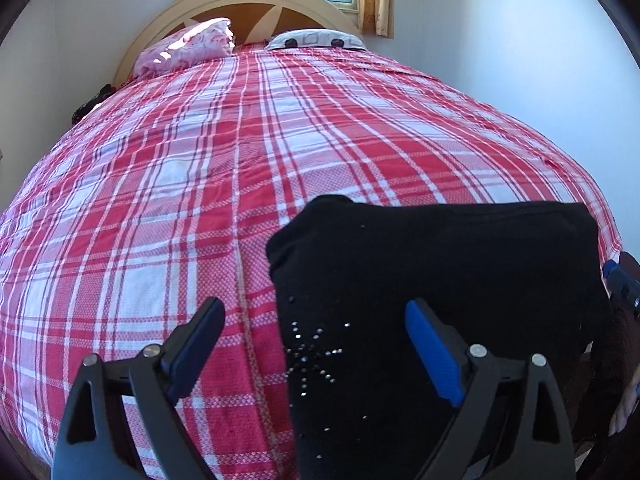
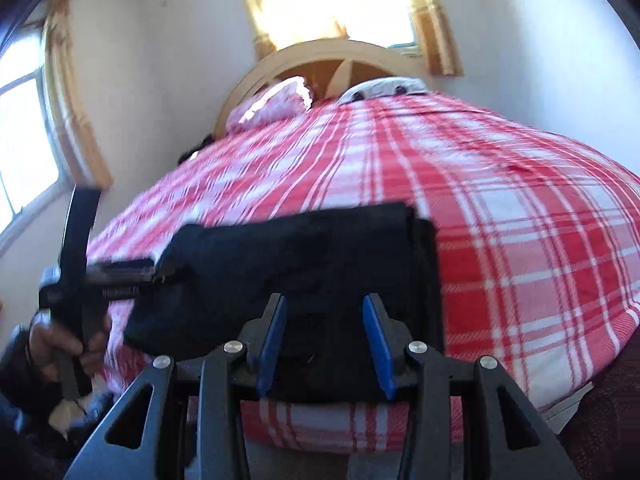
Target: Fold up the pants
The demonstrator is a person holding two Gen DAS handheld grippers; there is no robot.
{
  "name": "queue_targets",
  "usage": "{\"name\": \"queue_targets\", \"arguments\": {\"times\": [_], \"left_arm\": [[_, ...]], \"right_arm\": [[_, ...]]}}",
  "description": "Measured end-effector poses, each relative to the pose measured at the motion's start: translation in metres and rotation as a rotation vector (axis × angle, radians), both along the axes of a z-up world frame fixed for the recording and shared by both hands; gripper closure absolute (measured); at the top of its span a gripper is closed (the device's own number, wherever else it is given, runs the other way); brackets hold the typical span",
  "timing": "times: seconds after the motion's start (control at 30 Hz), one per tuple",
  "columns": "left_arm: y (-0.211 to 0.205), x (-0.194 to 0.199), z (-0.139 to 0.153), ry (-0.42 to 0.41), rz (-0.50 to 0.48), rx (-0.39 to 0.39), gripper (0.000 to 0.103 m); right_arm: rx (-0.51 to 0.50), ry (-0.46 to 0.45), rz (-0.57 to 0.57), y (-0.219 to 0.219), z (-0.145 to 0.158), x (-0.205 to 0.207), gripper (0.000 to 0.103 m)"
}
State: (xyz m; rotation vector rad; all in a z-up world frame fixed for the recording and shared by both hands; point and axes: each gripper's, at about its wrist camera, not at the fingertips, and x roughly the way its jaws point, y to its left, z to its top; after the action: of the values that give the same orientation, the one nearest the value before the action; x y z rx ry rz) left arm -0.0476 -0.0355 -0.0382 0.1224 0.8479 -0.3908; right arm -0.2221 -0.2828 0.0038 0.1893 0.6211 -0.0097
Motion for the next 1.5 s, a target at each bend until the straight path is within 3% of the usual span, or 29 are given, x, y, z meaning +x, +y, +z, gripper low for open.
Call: {"name": "queue_targets", "arguments": {"times": [0.07,0.17,0.33,0.63,0.87,1.1,1.33,1.4,1.5], "left_arm": [[0.003,0.001,0.002,0.008,0.016,-0.006,0.008],[0.004,0.004,0.005,0.021,0.04,0.009,0.002],[0.001,0.009,-0.003,0.077,0.037,0.003,0.0],[-0.001,0.006,-0.013,0.13,0.055,-0.032,0.0],[0.003,0.009,-0.017,0.173,0.073,-0.087,0.0],[0.004,0.009,-0.018,0.175,0.076,-0.095,0.0],[0.002,0.004,-0.012,0.131,0.053,-0.062,0.0],[0.007,0.0,-0.001,0.073,0.05,-0.064,0.004],[0.016,-0.002,0.02,-0.021,0.062,-0.101,0.004]], "right_arm": [[0.09,-0.018,-0.075,-0.022,0.001,0.001,0.034],[0.232,-0.049,-0.157,-0.05,-0.006,0.001,0.034],[0.341,-0.002,-0.209,-0.063,-0.028,0.014,0.034],[0.286,0.003,-0.182,-0.046,-0.038,0.015,0.02],[0.212,0.044,-0.158,-0.036,-0.04,0.016,0.019],[0.216,0.042,-0.164,-0.039,-0.042,0.018,0.019],[0.223,0.049,-0.16,-0.04,-0.042,0.019,0.019],[0.229,0.047,-0.183,-0.044,-0.038,0.018,0.019],[0.198,-0.03,-0.241,-0.051,-0.022,0.007,0.02]]}}
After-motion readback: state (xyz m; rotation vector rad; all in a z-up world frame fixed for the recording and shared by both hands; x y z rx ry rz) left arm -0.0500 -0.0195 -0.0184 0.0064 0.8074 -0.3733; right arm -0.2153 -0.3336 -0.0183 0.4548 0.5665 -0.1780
